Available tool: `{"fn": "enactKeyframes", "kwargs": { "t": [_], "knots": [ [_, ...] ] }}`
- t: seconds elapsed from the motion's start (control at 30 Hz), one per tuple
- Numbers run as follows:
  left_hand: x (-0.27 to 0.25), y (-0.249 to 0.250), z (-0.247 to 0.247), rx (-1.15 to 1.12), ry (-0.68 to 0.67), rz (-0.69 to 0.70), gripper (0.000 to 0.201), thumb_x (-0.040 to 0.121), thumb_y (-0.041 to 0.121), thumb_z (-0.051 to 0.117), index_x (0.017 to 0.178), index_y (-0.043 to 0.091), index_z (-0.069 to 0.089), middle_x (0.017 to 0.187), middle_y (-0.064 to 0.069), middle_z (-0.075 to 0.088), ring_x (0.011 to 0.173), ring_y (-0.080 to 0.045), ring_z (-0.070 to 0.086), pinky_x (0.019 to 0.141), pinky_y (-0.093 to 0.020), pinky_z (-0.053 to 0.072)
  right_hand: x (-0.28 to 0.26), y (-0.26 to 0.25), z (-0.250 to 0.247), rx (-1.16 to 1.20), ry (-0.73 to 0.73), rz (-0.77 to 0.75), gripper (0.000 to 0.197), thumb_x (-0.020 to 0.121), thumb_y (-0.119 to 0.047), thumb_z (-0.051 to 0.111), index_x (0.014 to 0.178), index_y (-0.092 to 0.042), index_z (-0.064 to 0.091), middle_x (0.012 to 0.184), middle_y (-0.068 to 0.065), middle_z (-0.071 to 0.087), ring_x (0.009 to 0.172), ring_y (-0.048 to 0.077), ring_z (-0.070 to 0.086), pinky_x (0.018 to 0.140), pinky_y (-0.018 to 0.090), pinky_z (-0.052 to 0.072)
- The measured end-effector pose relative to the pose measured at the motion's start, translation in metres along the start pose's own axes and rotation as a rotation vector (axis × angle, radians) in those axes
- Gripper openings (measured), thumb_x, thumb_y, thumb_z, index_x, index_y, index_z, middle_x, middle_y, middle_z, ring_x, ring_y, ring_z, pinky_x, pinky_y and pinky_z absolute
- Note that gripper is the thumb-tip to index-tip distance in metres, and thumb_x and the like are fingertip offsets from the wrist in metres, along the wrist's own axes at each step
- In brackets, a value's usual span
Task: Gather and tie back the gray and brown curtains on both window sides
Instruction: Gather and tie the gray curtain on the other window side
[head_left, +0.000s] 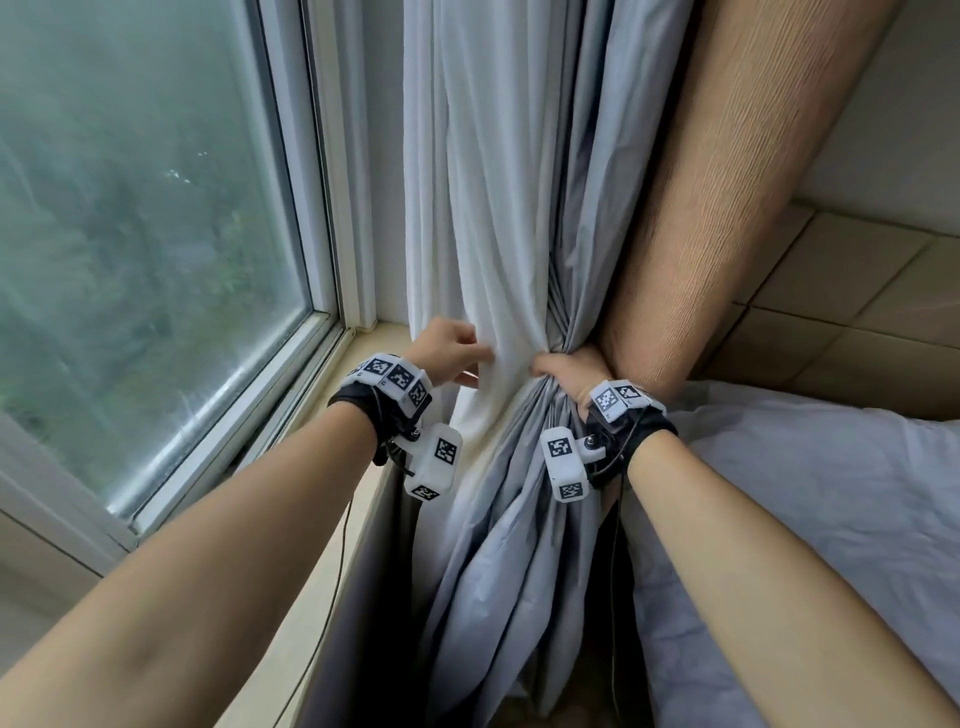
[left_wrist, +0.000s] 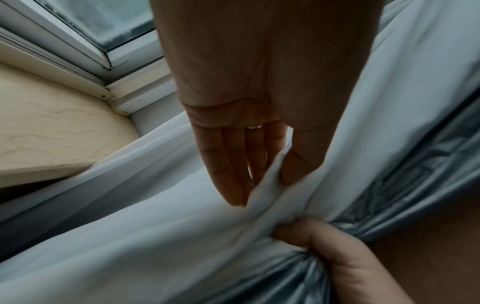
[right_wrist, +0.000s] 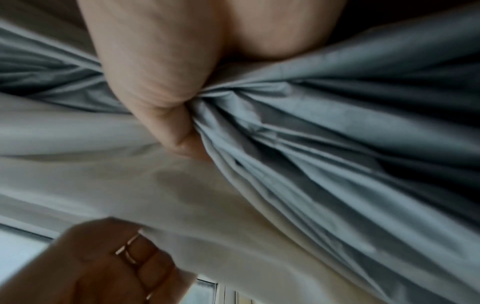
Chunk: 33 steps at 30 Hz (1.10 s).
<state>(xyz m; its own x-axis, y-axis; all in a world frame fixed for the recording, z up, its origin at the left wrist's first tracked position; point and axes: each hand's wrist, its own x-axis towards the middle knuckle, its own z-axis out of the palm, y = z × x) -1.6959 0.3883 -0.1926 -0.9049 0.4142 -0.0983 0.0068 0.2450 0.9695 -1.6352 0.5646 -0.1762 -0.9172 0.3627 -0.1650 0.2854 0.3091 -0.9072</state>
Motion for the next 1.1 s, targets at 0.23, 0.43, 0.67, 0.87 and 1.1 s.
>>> {"fn": "enactKeyframes", "kwargs": {
  "t": [0.23,0.43,0.67,0.87,1.1],
  "knots": [
    [-0.017,0.019,0.005,-0.020,-0.148,0.001,0.021,0.093,0.000,0.054,0.100,-0.016,0.065,0.095,-0.023,0.070,0.087,-0.025,0.070,0.086,-0.033,0.059,0.001,0.008,0.015,-0.006,-0.144,-0.100,0.031,0.058,-0.017,0.081,0.087,-0.011,0.072,0.091,0.002,0.075,0.091,0.017,0.070,0.092,0.035,0.055],
    [-0.024,0.032,0.007,0.032,-0.226,-0.057,0.022,0.093,-0.001,0.047,0.093,-0.004,0.069,0.103,-0.019,0.069,0.100,-0.024,0.066,0.097,-0.039,0.053,-0.007,0.009,0.003,0.023,-0.258,-0.078,0.046,0.064,-0.013,0.089,0.106,-0.007,0.073,0.102,0.004,0.076,0.098,0.016,0.072,0.091,0.030,0.054],
    [-0.009,0.017,0.007,0.134,0.104,-0.045,0.029,0.090,0.007,0.058,0.119,0.010,0.061,0.123,-0.012,0.064,0.107,-0.025,0.064,0.091,-0.041,0.056,-0.008,0.008,0.001,-0.001,-0.169,0.049,0.024,0.059,-0.006,0.078,0.082,-0.006,0.072,0.100,0.016,0.073,0.099,0.036,0.069,0.092,0.047,0.056],
    [0.009,0.005,0.008,0.256,0.007,-0.019,0.057,0.085,0.023,0.073,0.136,0.016,0.050,0.129,-0.002,0.058,0.124,-0.025,0.052,0.092,-0.034,0.044,-0.008,0.008,-0.010,0.022,-0.301,0.105,0.061,0.045,-0.015,0.072,0.102,0.006,0.068,0.093,0.016,0.065,0.095,0.034,0.063,0.095,0.054,0.050],
    [0.010,0.005,0.011,0.104,0.038,0.012,0.028,0.093,0.021,0.064,0.104,-0.004,0.066,0.093,-0.012,0.066,0.084,-0.019,0.064,0.081,-0.032,0.056,0.014,0.018,-0.018,0.040,-0.228,0.090,0.067,0.034,-0.023,0.076,0.094,0.006,0.072,0.089,0.016,0.068,0.094,0.037,0.066,0.094,0.060,0.051]
  ]
}}
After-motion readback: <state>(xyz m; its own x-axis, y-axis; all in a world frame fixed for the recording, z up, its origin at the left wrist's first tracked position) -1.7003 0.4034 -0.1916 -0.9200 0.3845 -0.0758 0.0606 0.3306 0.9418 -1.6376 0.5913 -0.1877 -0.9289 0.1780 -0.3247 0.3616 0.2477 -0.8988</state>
